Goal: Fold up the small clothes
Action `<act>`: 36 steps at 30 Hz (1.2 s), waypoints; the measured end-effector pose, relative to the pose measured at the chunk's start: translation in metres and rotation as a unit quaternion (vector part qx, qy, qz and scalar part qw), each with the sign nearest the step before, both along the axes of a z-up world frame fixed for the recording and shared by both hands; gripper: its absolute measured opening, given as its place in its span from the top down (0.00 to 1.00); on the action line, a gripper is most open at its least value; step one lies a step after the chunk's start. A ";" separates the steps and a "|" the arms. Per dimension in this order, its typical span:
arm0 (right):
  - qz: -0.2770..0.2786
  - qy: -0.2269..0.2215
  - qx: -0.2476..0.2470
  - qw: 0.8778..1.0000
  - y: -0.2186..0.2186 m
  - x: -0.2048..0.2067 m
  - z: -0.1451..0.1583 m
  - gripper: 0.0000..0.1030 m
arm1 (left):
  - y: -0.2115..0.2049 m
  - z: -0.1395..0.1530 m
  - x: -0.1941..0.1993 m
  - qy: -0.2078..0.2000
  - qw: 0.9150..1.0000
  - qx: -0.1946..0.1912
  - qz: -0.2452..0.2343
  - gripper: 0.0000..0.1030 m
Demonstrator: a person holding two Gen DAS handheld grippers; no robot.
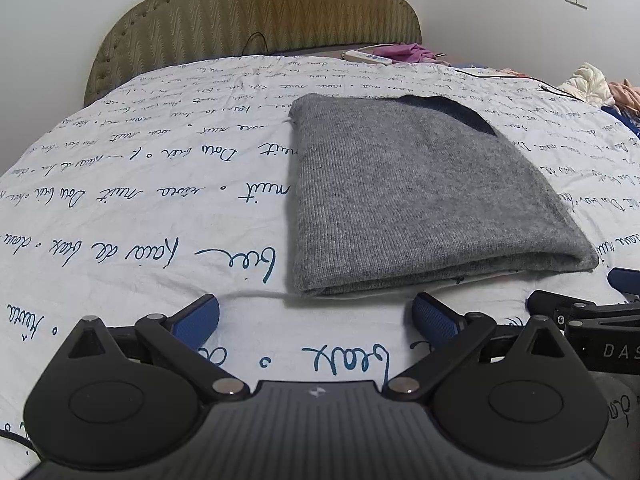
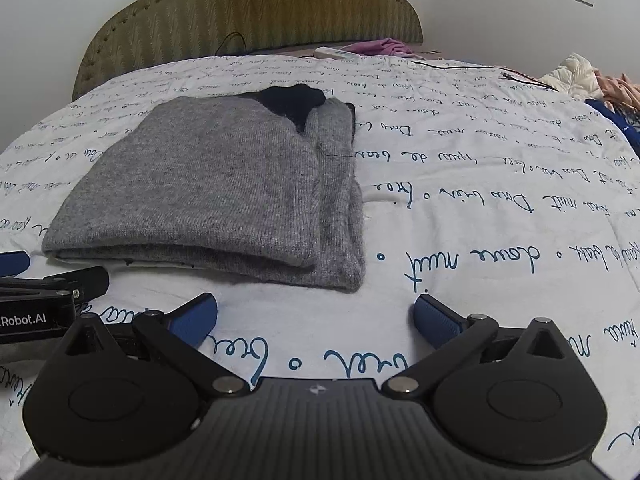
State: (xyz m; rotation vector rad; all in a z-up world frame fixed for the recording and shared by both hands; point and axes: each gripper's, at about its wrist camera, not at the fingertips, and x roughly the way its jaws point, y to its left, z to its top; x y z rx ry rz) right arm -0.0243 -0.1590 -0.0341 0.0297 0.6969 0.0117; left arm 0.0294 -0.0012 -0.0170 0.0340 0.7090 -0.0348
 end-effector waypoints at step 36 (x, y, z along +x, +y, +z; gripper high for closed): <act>-0.001 -0.004 -0.003 1.000 0.001 -0.003 0.000 0.00 | 0.000 0.000 -0.002 0.000 1.000 0.005 -0.001 0.00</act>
